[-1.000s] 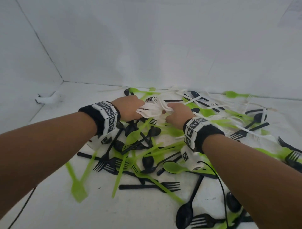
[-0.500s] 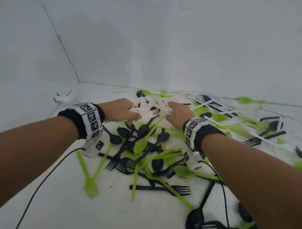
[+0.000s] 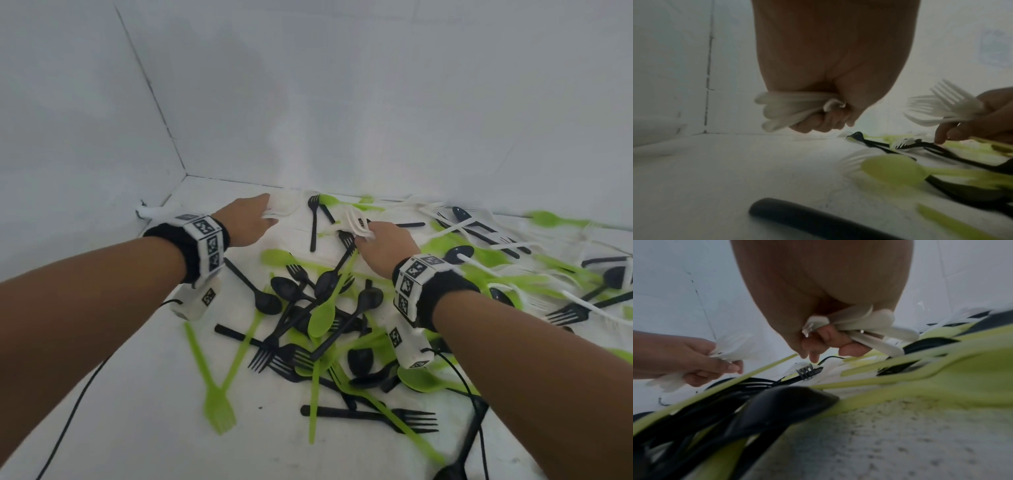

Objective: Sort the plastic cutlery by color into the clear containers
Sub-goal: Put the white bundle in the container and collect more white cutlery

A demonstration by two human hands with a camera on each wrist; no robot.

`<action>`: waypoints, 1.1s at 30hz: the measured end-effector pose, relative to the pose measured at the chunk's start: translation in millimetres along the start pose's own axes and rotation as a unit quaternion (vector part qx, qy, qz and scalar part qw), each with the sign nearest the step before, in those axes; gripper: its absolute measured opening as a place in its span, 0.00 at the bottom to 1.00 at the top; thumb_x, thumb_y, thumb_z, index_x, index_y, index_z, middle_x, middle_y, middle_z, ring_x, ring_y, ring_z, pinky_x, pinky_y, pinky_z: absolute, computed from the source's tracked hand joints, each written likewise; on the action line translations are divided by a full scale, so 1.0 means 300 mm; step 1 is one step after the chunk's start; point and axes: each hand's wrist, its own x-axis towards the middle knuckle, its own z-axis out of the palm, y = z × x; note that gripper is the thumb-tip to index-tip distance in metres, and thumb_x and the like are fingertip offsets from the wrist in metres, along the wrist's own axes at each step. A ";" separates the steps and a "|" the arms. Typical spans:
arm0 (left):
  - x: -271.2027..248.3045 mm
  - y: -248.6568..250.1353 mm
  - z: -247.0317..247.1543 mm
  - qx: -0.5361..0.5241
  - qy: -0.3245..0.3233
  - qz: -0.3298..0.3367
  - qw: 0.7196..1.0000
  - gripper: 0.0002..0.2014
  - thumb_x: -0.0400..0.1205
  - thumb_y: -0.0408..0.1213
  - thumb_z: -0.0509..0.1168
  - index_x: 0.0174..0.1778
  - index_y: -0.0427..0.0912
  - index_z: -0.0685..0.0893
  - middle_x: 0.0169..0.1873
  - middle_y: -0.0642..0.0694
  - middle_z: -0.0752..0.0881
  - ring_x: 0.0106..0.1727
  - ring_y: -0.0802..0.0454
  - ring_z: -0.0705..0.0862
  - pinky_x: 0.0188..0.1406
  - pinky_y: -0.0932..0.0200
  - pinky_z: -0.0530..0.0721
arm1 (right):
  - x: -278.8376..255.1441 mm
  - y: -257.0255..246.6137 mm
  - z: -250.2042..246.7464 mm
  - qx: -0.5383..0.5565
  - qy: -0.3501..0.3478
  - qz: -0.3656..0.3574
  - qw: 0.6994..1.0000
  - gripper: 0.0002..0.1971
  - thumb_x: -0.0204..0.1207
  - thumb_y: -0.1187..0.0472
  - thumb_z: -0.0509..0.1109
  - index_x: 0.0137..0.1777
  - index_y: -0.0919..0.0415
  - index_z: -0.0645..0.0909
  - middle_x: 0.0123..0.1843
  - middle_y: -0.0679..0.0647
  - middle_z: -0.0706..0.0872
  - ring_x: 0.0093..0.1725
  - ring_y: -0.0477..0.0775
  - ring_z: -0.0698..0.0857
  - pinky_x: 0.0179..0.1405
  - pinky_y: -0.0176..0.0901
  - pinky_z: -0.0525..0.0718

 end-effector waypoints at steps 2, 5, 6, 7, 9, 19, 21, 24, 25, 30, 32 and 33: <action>0.055 -0.008 0.017 0.032 0.022 0.008 0.999 0.16 0.91 0.44 0.59 0.70 0.39 0.76 0.67 0.38 0.84 0.65 0.36 0.82 0.63 0.47 0.78 | 0.003 -0.007 0.006 -0.020 -0.015 -0.001 1.000 0.09 0.84 0.58 0.59 0.47 0.57 0.80 0.43 0.53 0.85 0.45 0.58 0.83 0.38 0.46 0.74; 0.142 -0.011 0.026 0.057 0.031 0.014 0.998 0.21 0.90 0.41 0.59 0.78 0.41 0.73 0.72 0.37 0.82 0.70 0.34 0.81 0.67 0.46 0.79 | -0.002 -0.001 0.013 -0.044 -0.051 -0.007 0.998 0.09 0.81 0.61 0.62 0.50 0.46 0.81 0.48 0.49 0.85 0.50 0.57 0.84 0.45 0.44 0.78; 0.168 -0.011 0.028 0.068 0.019 0.009 0.997 0.23 0.89 0.42 0.59 0.81 0.43 0.71 0.74 0.37 0.81 0.71 0.34 0.81 0.68 0.46 0.79 | -0.004 0.005 0.014 -0.045 -0.057 -0.009 0.997 0.09 0.80 0.61 0.63 0.47 0.42 0.78 0.46 0.47 0.83 0.49 0.55 0.83 0.45 0.43 0.76; 0.189 -0.010 0.030 0.081 0.000 -0.002 0.997 0.25 0.89 0.42 0.58 0.84 0.44 0.68 0.76 0.37 0.79 0.73 0.35 0.80 0.69 0.46 0.79 | -0.007 0.009 0.014 -0.046 -0.060 -0.013 0.997 0.10 0.80 0.61 0.64 0.43 0.43 0.75 0.44 0.45 0.81 0.48 0.54 0.81 0.43 0.42 0.75; 0.225 -0.013 0.037 0.106 -0.035 -0.028 0.993 0.26 0.89 0.41 0.58 0.85 0.40 0.66 0.78 0.35 0.77 0.75 0.35 0.78 0.72 0.45 0.78 | -0.009 0.009 0.017 -0.055 -0.065 -0.014 0.996 0.13 0.79 0.61 0.65 0.36 0.45 0.70 0.39 0.43 0.77 0.46 0.54 0.80 0.35 0.41 0.71; 0.180 -0.042 0.060 0.111 0.006 0.006 0.994 0.13 0.89 0.42 0.60 0.64 0.38 0.78 0.65 0.35 0.84 0.64 0.35 0.82 0.57 0.49 0.79 | 0.017 -0.053 0.024 0.011 0.021 -0.008 1.000 0.13 0.83 0.53 0.61 0.37 0.54 0.69 0.38 0.50 0.79 0.42 0.58 0.79 0.39 0.48 0.72; 0.138 -0.042 0.049 0.087 -0.006 -0.012 0.996 0.18 0.88 0.45 0.60 0.69 0.37 0.76 0.67 0.33 0.81 0.65 0.34 0.81 0.61 0.47 0.80 | 0.020 -0.078 0.035 0.008 0.018 -0.022 1.000 0.14 0.84 0.53 0.61 0.36 0.53 0.68 0.37 0.49 0.77 0.40 0.56 0.78 0.35 0.48 0.69; 0.054 -0.046 0.019 -0.004 -0.021 -0.027 0.999 0.20 0.89 0.46 0.60 0.71 0.35 0.73 0.64 0.39 0.82 0.65 0.36 0.81 0.57 0.50 0.76 | 0.018 -0.130 0.065 -0.035 -0.030 -0.083 0.995 0.13 0.85 0.52 0.62 0.38 0.52 0.72 0.40 0.49 0.81 0.47 0.58 0.83 0.39 0.46 0.71; 0.023 -0.050 0.009 -0.043 -0.027 -0.031 0.998 0.17 0.89 0.45 0.59 0.67 0.36 0.73 0.59 0.44 0.85 0.62 0.38 0.82 0.53 0.51 0.75 | 0.019 -0.145 0.077 -0.054 -0.052 -0.104 0.992 0.11 0.85 0.51 0.64 0.42 0.53 0.76 0.45 0.51 0.84 0.52 0.59 0.84 0.44 0.46 0.74; -0.133 -0.079 -0.025 -0.166 0.014 -0.058 0.984 0.06 0.87 0.39 0.60 0.50 0.42 0.70 0.43 0.45 0.89 0.43 0.46 0.82 0.37 0.52 0.76 | 0.028 -0.184 0.131 -0.126 -0.074 -0.111 0.983 0.09 0.83 0.50 0.65 0.53 0.53 0.83 0.57 0.55 0.85 0.64 0.61 0.84 0.57 0.49 0.81; -0.183 -0.081 -0.026 -0.187 0.024 -0.062 0.980 0.06 0.86 0.39 0.60 0.50 0.42 0.70 0.42 0.45 0.89 0.39 0.47 0.81 0.35 0.53 0.74 | 0.035 -0.191 0.136 -0.132 -0.077 -0.096 0.984 0.09 0.81 0.51 0.67 0.40 0.51 0.77 0.46 0.52 0.82 0.57 0.62 0.86 0.48 0.47 0.78; -0.203 -0.080 -0.024 -0.193 0.025 -0.063 0.979 0.06 0.86 0.39 0.61 0.50 0.42 0.70 0.41 0.45 0.89 0.38 0.48 0.81 0.35 0.53 0.74 | 0.039 -0.194 0.134 -0.131 -0.082 -0.087 0.984 0.10 0.80 0.50 0.69 0.40 0.53 0.77 0.44 0.52 0.81 0.54 0.62 0.86 0.46 0.46 0.77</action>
